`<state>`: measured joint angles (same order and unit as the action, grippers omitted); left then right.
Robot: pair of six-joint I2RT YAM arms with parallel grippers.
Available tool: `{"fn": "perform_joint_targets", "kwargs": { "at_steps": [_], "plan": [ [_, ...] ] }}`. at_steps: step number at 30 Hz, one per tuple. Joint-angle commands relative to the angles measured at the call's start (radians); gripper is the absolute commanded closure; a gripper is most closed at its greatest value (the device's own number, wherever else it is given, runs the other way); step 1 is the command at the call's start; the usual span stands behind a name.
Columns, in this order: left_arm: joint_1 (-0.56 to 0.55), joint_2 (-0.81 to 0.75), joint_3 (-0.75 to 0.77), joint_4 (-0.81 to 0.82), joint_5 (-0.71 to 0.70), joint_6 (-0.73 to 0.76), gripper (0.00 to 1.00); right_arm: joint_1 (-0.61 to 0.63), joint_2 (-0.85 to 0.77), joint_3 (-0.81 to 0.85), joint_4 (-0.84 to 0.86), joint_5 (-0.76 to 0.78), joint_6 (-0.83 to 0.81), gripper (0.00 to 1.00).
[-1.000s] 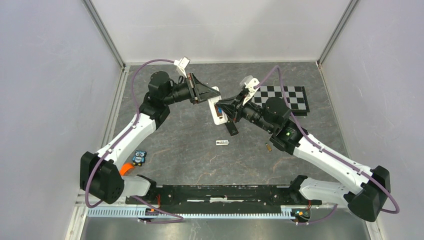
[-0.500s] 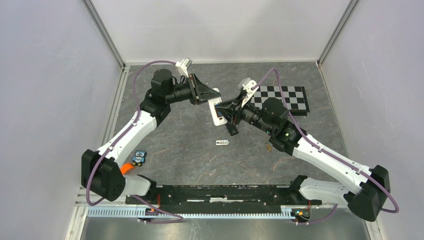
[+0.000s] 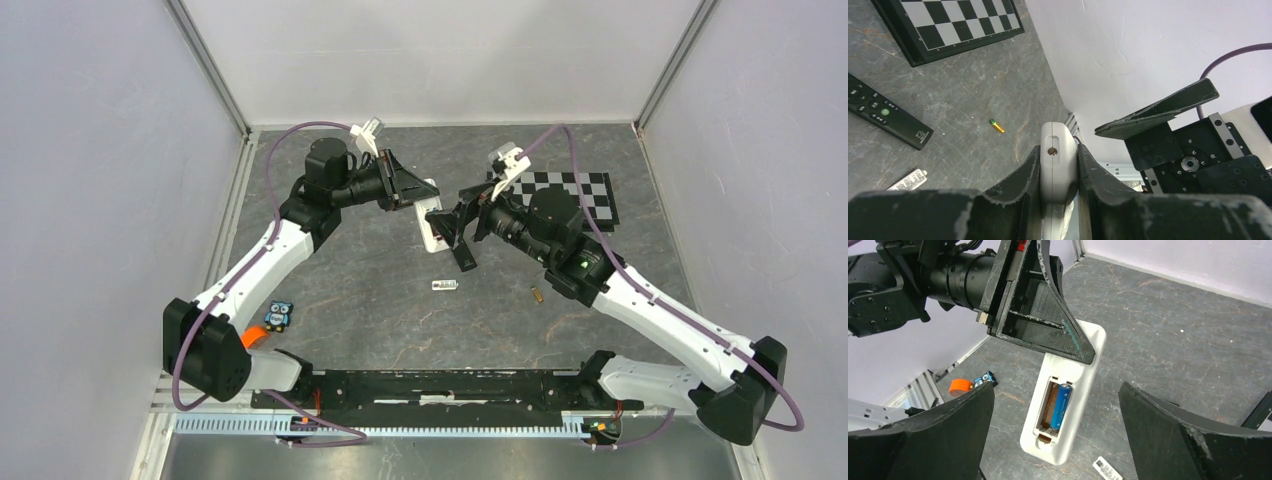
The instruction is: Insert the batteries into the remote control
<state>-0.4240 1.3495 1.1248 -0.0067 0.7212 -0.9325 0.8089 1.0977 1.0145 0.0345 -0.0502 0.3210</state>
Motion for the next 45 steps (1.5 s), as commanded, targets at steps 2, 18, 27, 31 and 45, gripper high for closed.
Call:
{"fn": "perform_joint_targets", "kwargs": {
  "at_steps": [2, 18, 27, 31, 45],
  "plan": [
    [-0.002, -0.001, 0.041, -0.012, -0.063, 0.076, 0.98, -0.017, -0.049, 0.025, -0.076, 0.134, 0.252, 0.02],
    [-0.003, 0.003, -0.025, 0.102, -0.267, -0.049, 0.98, -0.135, -0.040, -0.182, 0.001, -0.030, 1.137, 0.02],
    [-0.004, 0.016, -0.029, 0.125, -0.285, -0.116, 0.98, -0.134, -0.006, -0.201, 0.110, -0.046, 1.285, 0.02],
    [-0.004, 0.022, -0.043, 0.150, -0.295, -0.166, 0.98, -0.134, 0.039, -0.184, 0.133, -0.075, 1.298, 0.02],
    [-0.009, 0.017, -0.069, 0.190, -0.275, -0.221, 0.98, -0.134, 0.108, -0.213, 0.286, -0.081, 1.370, 0.02]
  ]
}}
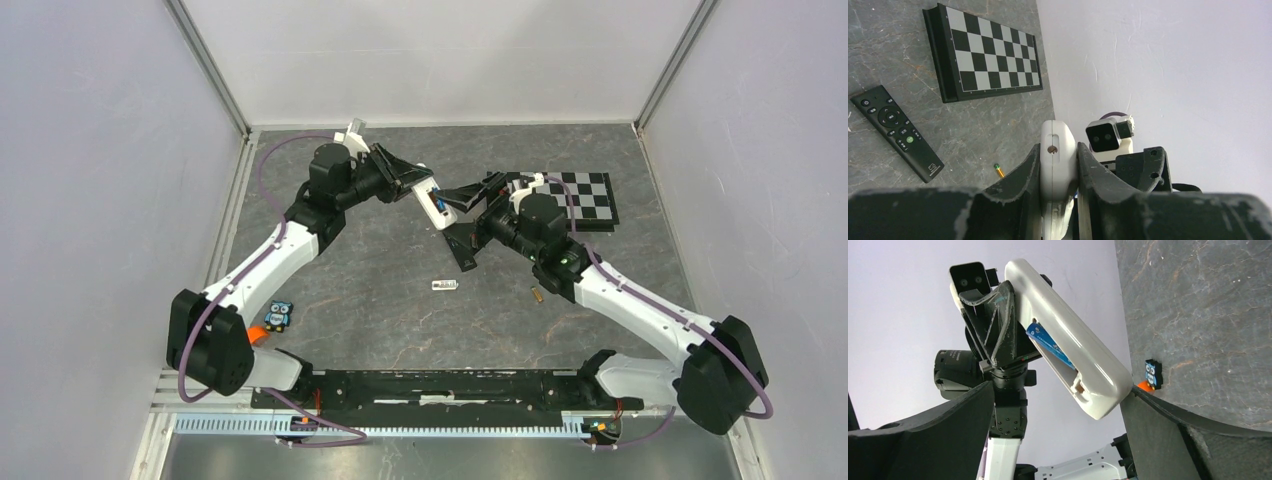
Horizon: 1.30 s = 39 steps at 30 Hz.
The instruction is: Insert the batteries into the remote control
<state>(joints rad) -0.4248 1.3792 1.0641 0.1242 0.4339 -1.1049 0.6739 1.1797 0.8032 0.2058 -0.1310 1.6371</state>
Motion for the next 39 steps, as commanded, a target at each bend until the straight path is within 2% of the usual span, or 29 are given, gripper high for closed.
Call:
{"fn": "perform_joint_targets", "kwargs": {
  "at_steps": [1, 8, 12, 20, 23, 26, 34, 39],
  "plan": [
    [-0.009, -0.014, -0.009, 0.061, 0.017, -0.051, 0.98, 0.001, 0.035, -0.005, 0.141, -0.001, 0.065, 0.02],
    [-0.012, -0.031, -0.023, 0.061, 0.038, -0.060, 0.98, 0.001, 0.069, -0.010, 0.226, 0.012, 0.106, 0.02],
    [-0.011, -0.049, -0.029, 0.066, 0.040, -0.061, 0.98, 0.001, 0.069, -0.037, 0.259, 0.017, 0.137, 0.09],
    [-0.026, -0.062, -0.021, 0.075, 0.091, 0.003, 0.98, -0.004, 0.079, -0.035, 0.274, 0.030, 0.149, 0.11],
    [-0.028, -0.067, -0.025, 0.070, 0.101, 0.016, 0.98, -0.003, 0.085, -0.033, 0.272, 0.030, 0.152, 0.17],
    [-0.028, -0.069, -0.026, 0.072, 0.104, 0.023, 0.98, -0.003, 0.090, -0.034, 0.280, 0.030, 0.152, 0.27],
    [-0.029, -0.064, -0.021, 0.080, 0.120, 0.033, 0.98, -0.004, 0.091, -0.047, 0.303, 0.030, 0.157, 0.39],
    [-0.029, -0.062, -0.017, 0.080, 0.123, 0.015, 0.98, -0.004, 0.087, -0.057, 0.306, 0.030, 0.154, 0.52]
  ]
}}
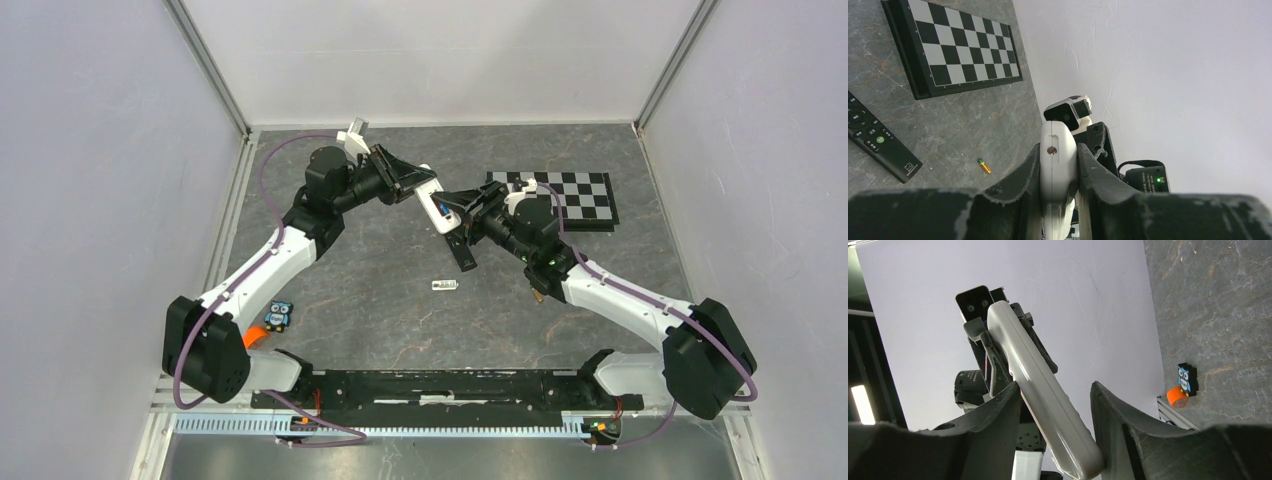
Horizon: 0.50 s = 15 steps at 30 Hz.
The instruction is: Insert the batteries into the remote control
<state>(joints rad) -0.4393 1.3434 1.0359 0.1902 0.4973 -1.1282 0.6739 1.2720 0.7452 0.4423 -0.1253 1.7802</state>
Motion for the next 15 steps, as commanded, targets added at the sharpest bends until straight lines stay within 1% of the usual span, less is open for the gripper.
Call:
{"fn": "perform_joint_targets", "kwargs": {
  "at_steps": [1, 3, 4, 5, 6, 7, 9, 11, 12, 15],
  "plan": [
    [-0.015, -0.026, 0.013, 0.015, 0.060, 0.034, 0.98, -0.004, -0.006, 0.000, 0.073, 0.025, 0.008, 0.54],
    [-0.015, -0.025, 0.013, 0.015, 0.060, 0.024, 0.98, -0.004, -0.006, -0.002, 0.073, 0.028, 0.001, 0.55],
    [-0.014, -0.025, 0.015, 0.015, 0.060, 0.020, 0.98, -0.004, -0.007, -0.003, 0.074, 0.030, -0.004, 0.55],
    [-0.016, -0.026, 0.016, 0.015, 0.060, 0.019, 0.98, -0.003, -0.009, -0.004, 0.076, 0.033, -0.010, 0.50],
    [-0.015, -0.025, 0.016, 0.015, 0.060, 0.022, 0.98, -0.005, -0.012, -0.007, 0.078, 0.036, -0.025, 0.42],
    [-0.014, -0.025, 0.019, 0.015, 0.060, 0.026, 0.98, -0.006, -0.017, -0.009, 0.079, 0.042, -0.047, 0.29],
    [-0.012, -0.025, 0.020, 0.009, 0.060, 0.041, 0.98, -0.015, -0.031, -0.020, 0.097, 0.049, -0.111, 0.13],
    [-0.010, -0.024, 0.023, 0.002, 0.062, 0.058, 0.98, -0.028, -0.050, -0.035, 0.100, 0.045, -0.163, 0.05],
    [-0.008, -0.025, 0.024, 0.002, 0.064, 0.069, 0.98, -0.039, -0.060, -0.047, 0.110, 0.035, -0.189, 0.03],
    [0.005, -0.026, 0.031, 0.002, 0.084, 0.114, 0.98, -0.076, -0.095, -0.084, 0.098, -0.012, -0.266, 0.02]
  ]
}}
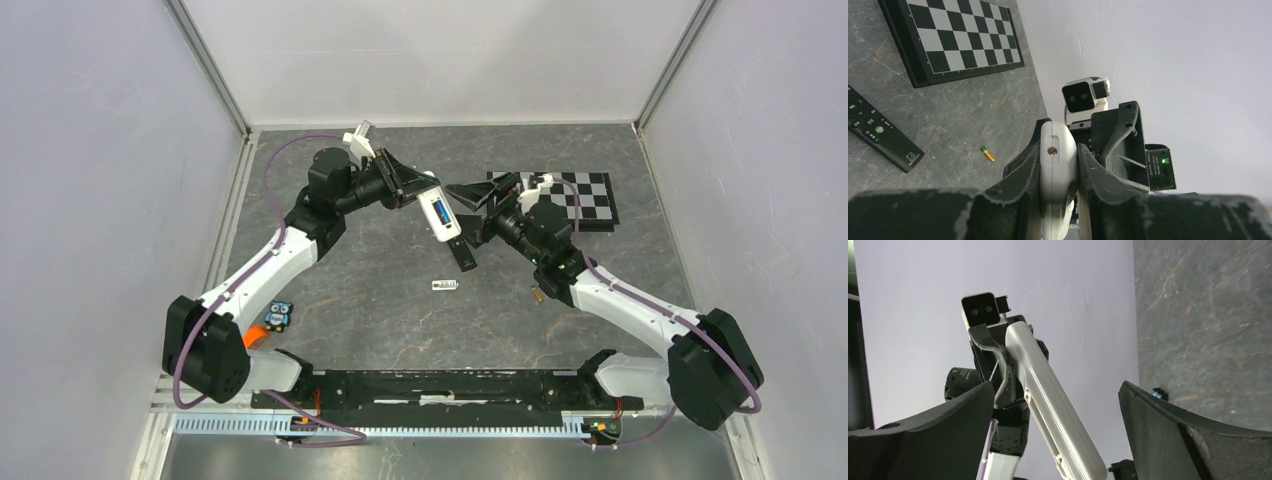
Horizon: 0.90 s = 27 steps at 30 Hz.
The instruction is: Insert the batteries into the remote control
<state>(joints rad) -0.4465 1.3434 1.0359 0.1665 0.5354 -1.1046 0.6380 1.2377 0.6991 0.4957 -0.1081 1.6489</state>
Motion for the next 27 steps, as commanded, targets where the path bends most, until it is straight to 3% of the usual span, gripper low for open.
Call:
{"fn": "perform_joint_targets", "kwargs": {
  "at_steps": [1, 5, 8, 10, 13, 16, 22, 27],
  "plan": [
    [0.019, -0.025, 0.034, 0.025, 0.059, 0.116, 0.98, -0.056, -0.076, -0.056, 0.038, -0.042, -0.175, 0.02],
    [0.054, -0.039, 0.034, 0.024, 0.115, 0.231, 0.98, -0.130, -0.178, -0.082, -0.143, -0.016, -0.421, 0.06],
    [0.083, -0.066, 0.007, 0.027, 0.143, 0.309, 0.98, -0.159, -0.215, -0.003, -0.334, 0.076, -0.846, 0.08],
    [0.100, -0.079, -0.013, 0.057, 0.184, 0.332, 0.98, -0.158, -0.181, 0.096, -0.566, 0.189, -1.114, 0.07],
    [0.113, -0.100, -0.040, 0.095, 0.213, 0.349, 0.98, -0.161, -0.115, 0.194, -0.783, 0.299, -1.378, 0.04],
    [0.121, -0.104, -0.046, 0.100, 0.216, 0.352, 0.98, -0.161, -0.072, 0.221, -0.931, 0.329, -1.513, 0.02],
    [0.127, -0.075, -0.059, 0.179, 0.236, 0.297, 0.98, -0.161, -0.069, 0.138, -1.049, 0.394, -1.571, 0.02],
    [0.129, -0.072, -0.060, 0.201, 0.241, 0.288, 0.98, -0.164, -0.018, 0.103, -1.115, 0.384, -1.534, 0.25]
  ]
}}
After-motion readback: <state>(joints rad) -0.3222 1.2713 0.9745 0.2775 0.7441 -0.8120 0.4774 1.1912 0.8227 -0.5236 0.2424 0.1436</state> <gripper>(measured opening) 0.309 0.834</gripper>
